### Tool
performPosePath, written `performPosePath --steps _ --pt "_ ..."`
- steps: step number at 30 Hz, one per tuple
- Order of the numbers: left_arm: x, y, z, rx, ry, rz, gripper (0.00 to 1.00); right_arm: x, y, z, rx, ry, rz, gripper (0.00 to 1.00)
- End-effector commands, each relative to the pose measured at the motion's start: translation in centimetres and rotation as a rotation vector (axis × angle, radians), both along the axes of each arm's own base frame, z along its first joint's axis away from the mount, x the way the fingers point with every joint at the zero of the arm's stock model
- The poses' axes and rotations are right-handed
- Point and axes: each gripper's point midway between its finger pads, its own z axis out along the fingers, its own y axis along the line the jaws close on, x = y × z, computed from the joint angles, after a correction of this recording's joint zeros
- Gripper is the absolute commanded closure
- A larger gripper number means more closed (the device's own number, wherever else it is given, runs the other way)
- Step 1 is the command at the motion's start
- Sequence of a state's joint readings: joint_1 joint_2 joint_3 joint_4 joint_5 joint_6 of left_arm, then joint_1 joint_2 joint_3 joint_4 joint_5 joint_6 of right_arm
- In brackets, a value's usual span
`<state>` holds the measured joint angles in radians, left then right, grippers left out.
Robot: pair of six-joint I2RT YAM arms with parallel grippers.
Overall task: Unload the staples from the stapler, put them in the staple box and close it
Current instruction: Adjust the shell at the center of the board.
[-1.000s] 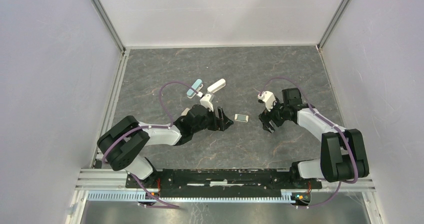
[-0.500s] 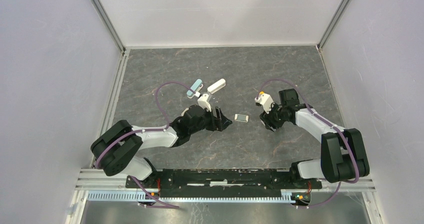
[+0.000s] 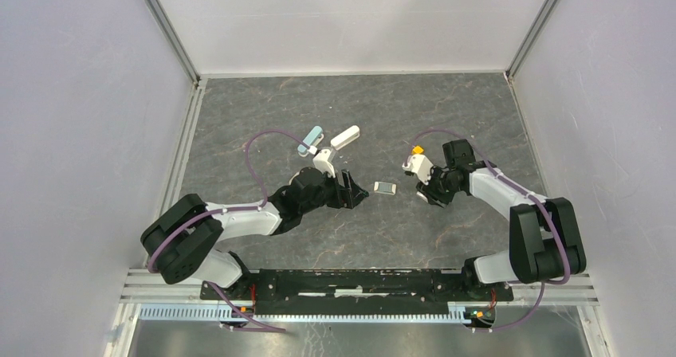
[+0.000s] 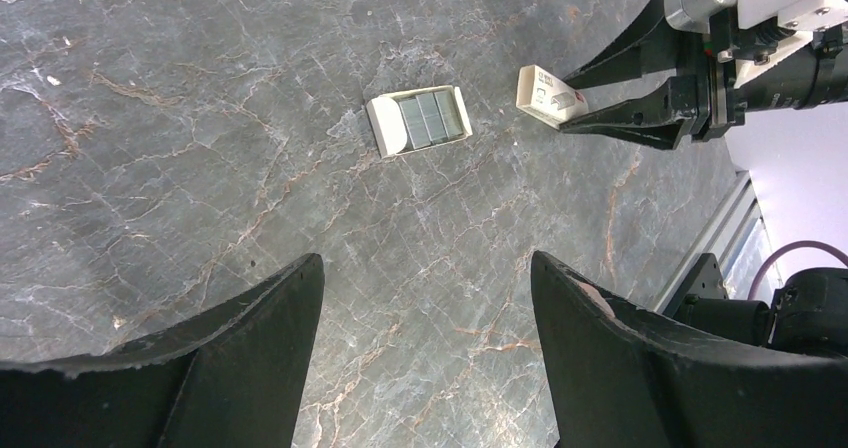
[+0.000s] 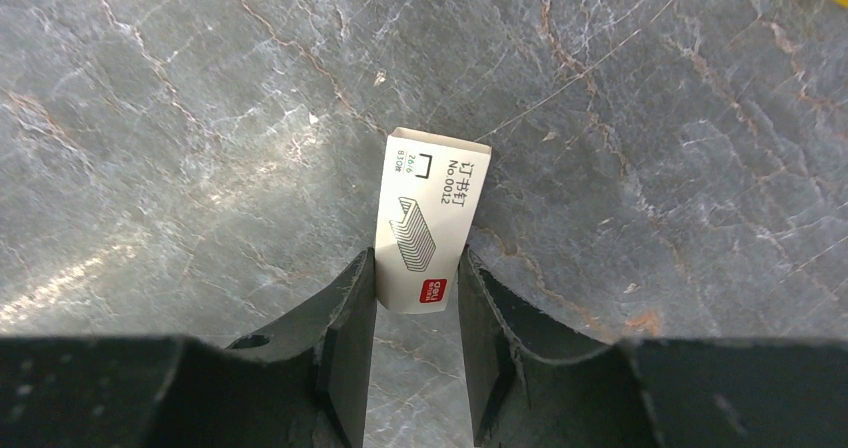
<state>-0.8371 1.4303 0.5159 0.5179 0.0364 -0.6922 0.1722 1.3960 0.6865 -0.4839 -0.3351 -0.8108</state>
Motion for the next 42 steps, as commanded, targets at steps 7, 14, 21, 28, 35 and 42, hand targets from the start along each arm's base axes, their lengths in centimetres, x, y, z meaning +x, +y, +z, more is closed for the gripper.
performPosePath --steps 7,14,21,28,35,42 --pt "0.0 0.3 0.9 -0.018 -0.030 -0.001 0.18 3.4 0.0 1.1 -0.088 -0.080 0.276 0.62" --pt "0.2 0.4 0.9 -0.014 -0.033 -0.003 0.18 4.6 0.6 1.5 -0.111 -0.105 0.500 0.49" --pt "0.3 0.6 0.9 -0.015 -0.036 -0.005 0.17 5.7 1.9 2.5 -0.062 -0.068 0.608 0.47" --pt "0.2 0.7 1.5 -0.026 -0.046 -0.009 0.17 5.6 2.4 3.1 -0.021 -0.042 0.583 0.46" --pt "0.0 1.3 1.8 -0.030 -0.058 -0.001 0.17 5.9 2.7 5.5 0.042 -0.069 0.536 0.41" --pt "0.8 0.8 0.0 -0.035 -0.001 0.034 0.19 5.8 0.3 4.9 0.020 -0.045 0.483 0.31"
